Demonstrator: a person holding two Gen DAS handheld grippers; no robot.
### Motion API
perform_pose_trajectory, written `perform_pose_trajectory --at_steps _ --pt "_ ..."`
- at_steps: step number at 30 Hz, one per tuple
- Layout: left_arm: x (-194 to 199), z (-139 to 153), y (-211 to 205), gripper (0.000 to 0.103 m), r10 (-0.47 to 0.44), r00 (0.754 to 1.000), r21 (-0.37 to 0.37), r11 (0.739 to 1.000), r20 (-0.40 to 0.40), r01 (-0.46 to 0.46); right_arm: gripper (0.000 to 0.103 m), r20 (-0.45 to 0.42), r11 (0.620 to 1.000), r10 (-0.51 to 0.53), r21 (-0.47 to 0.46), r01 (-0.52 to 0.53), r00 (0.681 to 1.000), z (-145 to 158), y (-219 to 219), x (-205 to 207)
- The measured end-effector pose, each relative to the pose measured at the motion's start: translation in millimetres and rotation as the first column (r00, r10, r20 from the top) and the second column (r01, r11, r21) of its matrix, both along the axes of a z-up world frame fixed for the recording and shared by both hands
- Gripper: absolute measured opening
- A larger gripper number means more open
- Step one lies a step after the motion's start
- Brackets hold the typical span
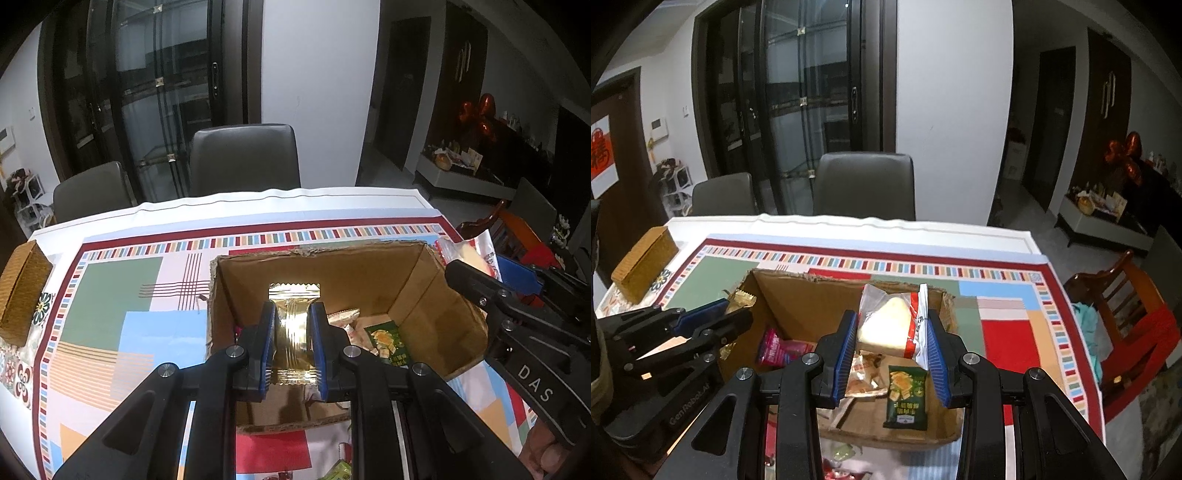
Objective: Organize snacks
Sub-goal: 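Open the left tool over the box while the right tool releases the cake packet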
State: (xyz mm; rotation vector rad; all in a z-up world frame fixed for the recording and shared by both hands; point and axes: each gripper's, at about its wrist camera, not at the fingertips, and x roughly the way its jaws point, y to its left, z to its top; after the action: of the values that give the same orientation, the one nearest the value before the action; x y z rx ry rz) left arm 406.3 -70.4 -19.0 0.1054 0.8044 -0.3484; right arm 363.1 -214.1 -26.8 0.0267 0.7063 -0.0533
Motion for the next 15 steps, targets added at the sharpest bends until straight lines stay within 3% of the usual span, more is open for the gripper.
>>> perform_pose_trajectory --at_steps 5,7,10,15 --pt "4.5 -4.8 -1.0 0.021 -0.003 1.000 0.004 1.000 -0.014 0.003 0.038 -0.030 1.000 0.011 0.008 -0.011 0.999 -6.4 -4.0 8.8" --pt "5.7 -4.2 -0.8 0.032 -0.003 1.000 0.004 1.000 -0.016 0.003 0.041 -0.032 1.000 0.015 0.017 -0.015 0.999 -7.3 -5.3 10.3" --pt "4.1 -2.4 1.0 0.047 0.006 1.000 0.002 1.000 -0.009 -0.006 0.054 -0.027 1.000 0.020 0.017 -0.019 0.999 -6.4 -6.3 9.6" --pt "0.6 3.0 5.3 0.063 0.021 1.000 0.004 1.000 0.009 -0.021 0.076 -0.002 1.000 0.002 0.004 -0.002 1.000 -0.3 -5.9 5.6"
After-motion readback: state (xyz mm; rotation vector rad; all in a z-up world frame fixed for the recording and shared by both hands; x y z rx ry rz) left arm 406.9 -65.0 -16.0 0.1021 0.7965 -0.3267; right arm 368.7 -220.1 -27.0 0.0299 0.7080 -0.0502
